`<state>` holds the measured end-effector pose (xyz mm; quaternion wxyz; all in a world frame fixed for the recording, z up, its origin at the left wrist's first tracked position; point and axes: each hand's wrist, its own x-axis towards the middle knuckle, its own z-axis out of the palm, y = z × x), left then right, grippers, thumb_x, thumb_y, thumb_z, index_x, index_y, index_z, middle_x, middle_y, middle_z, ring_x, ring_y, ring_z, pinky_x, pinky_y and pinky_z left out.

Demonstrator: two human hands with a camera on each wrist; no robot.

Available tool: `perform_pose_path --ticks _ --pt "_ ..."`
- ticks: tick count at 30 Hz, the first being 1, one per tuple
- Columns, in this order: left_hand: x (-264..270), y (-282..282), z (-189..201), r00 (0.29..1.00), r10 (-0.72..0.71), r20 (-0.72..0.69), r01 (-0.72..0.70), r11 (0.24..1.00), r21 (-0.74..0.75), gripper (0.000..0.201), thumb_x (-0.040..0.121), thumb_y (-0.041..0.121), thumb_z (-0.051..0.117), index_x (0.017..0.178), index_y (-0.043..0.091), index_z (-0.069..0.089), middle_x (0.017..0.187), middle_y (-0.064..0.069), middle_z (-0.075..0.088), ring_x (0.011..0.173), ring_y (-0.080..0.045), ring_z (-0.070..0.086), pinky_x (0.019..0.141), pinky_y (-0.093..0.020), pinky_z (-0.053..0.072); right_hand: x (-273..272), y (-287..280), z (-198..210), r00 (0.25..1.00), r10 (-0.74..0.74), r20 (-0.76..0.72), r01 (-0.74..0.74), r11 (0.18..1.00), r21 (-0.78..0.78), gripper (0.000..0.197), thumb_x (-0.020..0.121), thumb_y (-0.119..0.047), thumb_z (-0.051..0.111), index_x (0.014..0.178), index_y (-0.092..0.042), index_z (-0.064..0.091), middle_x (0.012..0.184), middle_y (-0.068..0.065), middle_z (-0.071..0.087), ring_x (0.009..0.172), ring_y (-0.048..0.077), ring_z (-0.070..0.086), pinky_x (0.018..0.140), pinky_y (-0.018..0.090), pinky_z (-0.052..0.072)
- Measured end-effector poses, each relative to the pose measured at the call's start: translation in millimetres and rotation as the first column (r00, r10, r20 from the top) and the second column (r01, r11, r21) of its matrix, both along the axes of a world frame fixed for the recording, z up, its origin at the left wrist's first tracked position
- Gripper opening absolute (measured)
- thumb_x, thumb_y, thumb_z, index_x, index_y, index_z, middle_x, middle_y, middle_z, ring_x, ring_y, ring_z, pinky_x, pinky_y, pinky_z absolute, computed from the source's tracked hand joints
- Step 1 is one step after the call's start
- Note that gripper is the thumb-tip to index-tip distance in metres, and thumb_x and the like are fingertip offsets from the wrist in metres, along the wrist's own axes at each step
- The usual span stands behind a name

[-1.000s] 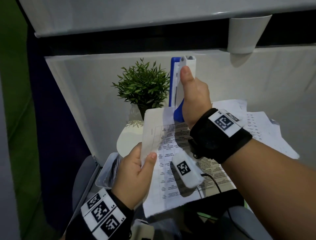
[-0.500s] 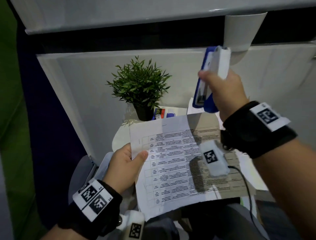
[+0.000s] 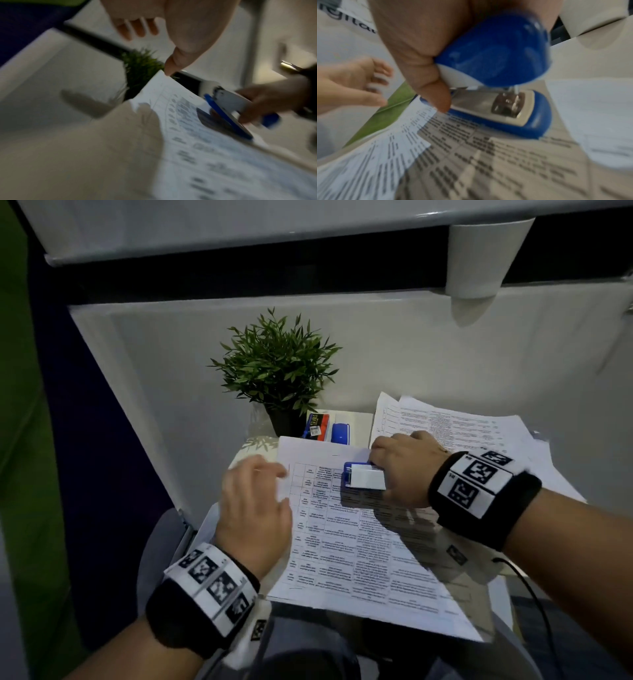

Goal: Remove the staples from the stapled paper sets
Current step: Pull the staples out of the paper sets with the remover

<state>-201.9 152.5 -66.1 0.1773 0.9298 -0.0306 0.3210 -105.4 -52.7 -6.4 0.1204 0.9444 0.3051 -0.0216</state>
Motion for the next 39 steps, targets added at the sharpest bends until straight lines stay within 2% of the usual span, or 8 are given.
perform_pose_path --ticks 3,6,12,19,26,30,35,39 --pt "2.0 -6.3 -7.5 0.898 -0.170 -0.406 0.296 0.916 0.270 0.030 0.086 0.030 0.056 0.115 0.027 0.056 0.128 0.005 0.048 0.117 -0.018 0.044 0.096 -0.037 0.042 -6.6 -0.1 -6.3 0.977 0.110 0.181 -0.110 0.994 -0.009 0.033 0.086 -0.032 0.051 0.117 -0.024 0.054 0.116 -0.005 0.050 0.109 0.020 0.048 0.094 0.041 0.033" --pt "7.3 -4.1 -19.1 0.779 -0.064 -0.624 0.356 0.864 0.356 0.069 0.085 0.052 0.006 0.145 0.030 0.029 0.154 0.006 0.023 0.137 -0.015 0.026 0.111 -0.031 0.022 -18.7 2.7 -9.8 0.944 0.218 0.247 -0.204 0.976 -0.081 0.027 0.084 -0.030 0.058 0.110 -0.023 0.059 0.106 -0.005 0.054 0.099 0.020 0.051 0.091 0.044 0.034" --pt "10.4 -5.4 -19.4 0.798 -0.108 -0.593 0.314 0.914 0.256 0.050 0.093 0.047 0.033 0.140 0.029 0.034 0.141 0.008 0.037 0.127 -0.015 0.036 0.102 -0.027 0.034 -32.9 -0.7 -36.1 0.986 0.165 -0.033 -0.166 0.986 -0.033 0.032 0.090 -0.026 0.048 0.122 -0.021 0.050 0.125 -0.003 0.046 0.106 0.023 0.053 0.080 0.034 0.036" --pt "-7.0 -8.9 -23.3 0.946 -0.106 -0.307 0.182 0.956 0.230 0.057 0.062 0.032 0.080 0.110 0.025 0.050 0.110 0.003 0.045 0.099 -0.019 0.044 0.084 -0.037 0.044 -30.3 -3.2 -37.3 0.975 0.041 -0.220 -0.058 0.996 -0.069 0.058 0.085 -0.031 0.053 0.139 -0.018 0.033 0.138 0.004 0.045 0.119 0.026 0.049 0.103 0.037 0.037" --pt "0.7 -17.1 -20.2 0.823 0.032 -0.567 0.277 0.849 0.450 0.066 0.084 0.036 0.020 0.149 0.026 0.018 0.156 0.008 0.016 0.144 -0.012 0.014 0.113 -0.042 -0.010 -32.7 -3.9 -39.9 0.970 0.012 -0.242 -0.023 0.999 -0.043 0.054 0.083 -0.030 0.053 0.133 -0.017 0.037 0.126 0.007 0.053 0.112 0.028 0.053 0.100 0.038 0.039" --pt "3.7 -20.0 -15.9 0.864 -0.026 -0.503 0.260 0.879 0.400 0.050 0.074 0.031 0.036 0.114 0.026 0.065 0.116 0.006 0.064 0.107 -0.014 0.062 0.103 -0.048 0.032 -35.9 -7.2 -43.3 0.974 0.027 -0.225 -0.028 1.000 -0.001 0.053 0.082 -0.030 0.052 0.132 -0.017 0.038 0.124 0.006 0.052 0.110 0.027 0.053 0.100 0.038 0.039" --pt "26.0 -21.1 5.5 0.901 0.016 -0.433 0.155 0.921 0.357 0.039 0.095 0.035 0.043 0.133 0.033 0.041 0.137 0.012 0.044 0.131 -0.012 0.037 0.114 -0.038 0.010 -35.8 -9.4 -38.1 0.968 0.008 -0.250 -0.002 1.000 0.026 0.060 0.085 -0.045 0.058 0.133 -0.018 0.035 0.128 0.003 0.050 0.112 0.029 0.052 0.094 0.034 0.040" --pt "47.8 -5.1 26.9 0.903 0.059 -0.425 0.127 0.910 0.396 0.022 0.094 0.028 0.044 0.105 0.030 0.063 0.107 0.007 0.065 0.096 -0.018 0.059 0.083 -0.028 0.040 -25.9 -12.8 -6.2 0.976 -0.042 -0.216 0.106 0.950 0.293 0.053 0.083 -0.062 0.056 0.115 -0.021 0.044 0.106 0.000 0.055 0.095 0.022 0.054 0.077 0.030 0.042"
